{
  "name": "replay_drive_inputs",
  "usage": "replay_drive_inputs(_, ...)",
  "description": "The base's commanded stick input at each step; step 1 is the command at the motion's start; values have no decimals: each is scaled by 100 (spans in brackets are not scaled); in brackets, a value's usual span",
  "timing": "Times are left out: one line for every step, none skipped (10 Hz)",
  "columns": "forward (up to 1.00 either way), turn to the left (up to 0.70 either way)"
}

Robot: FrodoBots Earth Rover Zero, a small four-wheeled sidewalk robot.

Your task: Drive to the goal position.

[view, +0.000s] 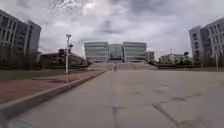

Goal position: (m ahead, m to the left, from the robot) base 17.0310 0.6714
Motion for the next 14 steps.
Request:
replay_drive_inputs(100, 0)
replay_drive_inputs(100, 0)
replay_drive_inputs(100, 0)
replay_drive_inputs(100, 0)
replay_drive_inputs(100, 0)
replay_drive_inputs(100, 0)
replay_drive_inputs(100, 0)
replay_drive_inputs(100, 0)
replay_drive_inputs(100, 0)
replay_drive_inputs(100, 0)
replay_drive_inputs(100, 0)
replay_drive_inputs(100, 0)
replay_drive_inputs(100, 0)
replay_drive_inputs(100, 0)
